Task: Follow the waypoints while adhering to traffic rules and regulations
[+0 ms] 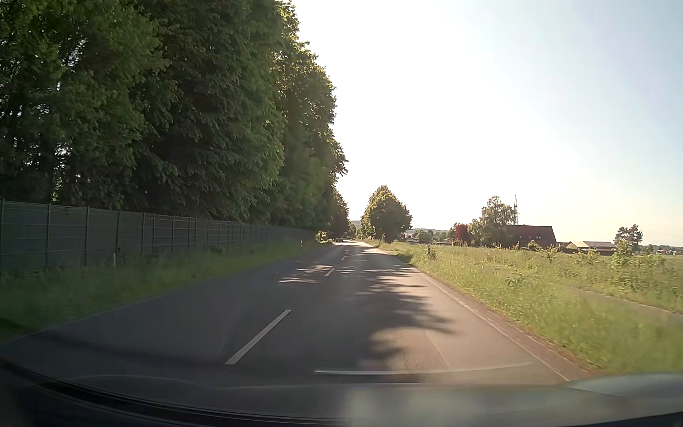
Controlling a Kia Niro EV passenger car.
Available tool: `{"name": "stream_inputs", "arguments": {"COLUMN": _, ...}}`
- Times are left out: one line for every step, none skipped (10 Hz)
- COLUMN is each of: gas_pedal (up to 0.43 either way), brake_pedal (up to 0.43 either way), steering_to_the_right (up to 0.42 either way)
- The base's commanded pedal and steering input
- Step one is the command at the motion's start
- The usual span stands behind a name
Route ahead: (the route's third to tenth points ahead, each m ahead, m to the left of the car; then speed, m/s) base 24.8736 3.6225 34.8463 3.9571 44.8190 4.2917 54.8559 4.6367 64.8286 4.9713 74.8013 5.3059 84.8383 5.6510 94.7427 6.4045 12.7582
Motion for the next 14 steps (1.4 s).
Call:
{"name": "stream_inputs", "arguments": {"gas_pedal": 0.35, "brake_pedal": 0.006, "steering_to_the_right": -0.004}}
{"name": "stream_inputs", "arguments": {"gas_pedal": 0.35, "brake_pedal": 0.006, "steering_to_the_right": -0.003}}
{"name": "stream_inputs", "arguments": {"gas_pedal": 0.35, "brake_pedal": 0.006, "steering_to_the_right": -0.003}}
{"name": "stream_inputs", "arguments": {"gas_pedal": 0.339, "brake_pedal": 0.006, "steering_to_the_right": -0.004}}
{"name": "stream_inputs", "arguments": {"gas_pedal": 0.339, "brake_pedal": 0.006, "steering_to_the_right": -0.003}}
{"name": "stream_inputs", "arguments": {"gas_pedal": 0.331, "brake_pedal": 0.006, "steering_to_the_right": -0.003}}
{"name": "stream_inputs", "arguments": {"gas_pedal": 0.319, "brake_pedal": 0.006, "steering_to_the_right": -0.003}}
{"name": "stream_inputs", "arguments": {"gas_pedal": 0.311, "brake_pedal": 0.006, "steering_to_the_right": -0.003}}
{"name": "stream_inputs", "arguments": {"gas_pedal": 0.311, "brake_pedal": 0.006, "steering_to_the_right": -0.003}}
{"name": "stream_inputs", "arguments": {"gas_pedal": 0.311, "brake_pedal": 0.0, "steering_to_the_right": -0.003}}
{"name": "stream_inputs", "arguments": {"gas_pedal": 0.299, "brake_pedal": 0.006, "steering_to_the_right": -0.004}}
{"name": "stream_inputs", "arguments": {"gas_pedal": 0.299, "brake_pedal": 0.006, "steering_to_the_right": -0.003}}
{"name": "stream_inputs", "arguments": {"gas_pedal": 0.299, "brake_pedal": 0.006, "steering_to_the_right": -0.003}}
{"name": "stream_inputs", "arguments": {"gas_pedal": 0.299, "brake_pedal": 0.006, "steering_to_the_right": -0.003}}
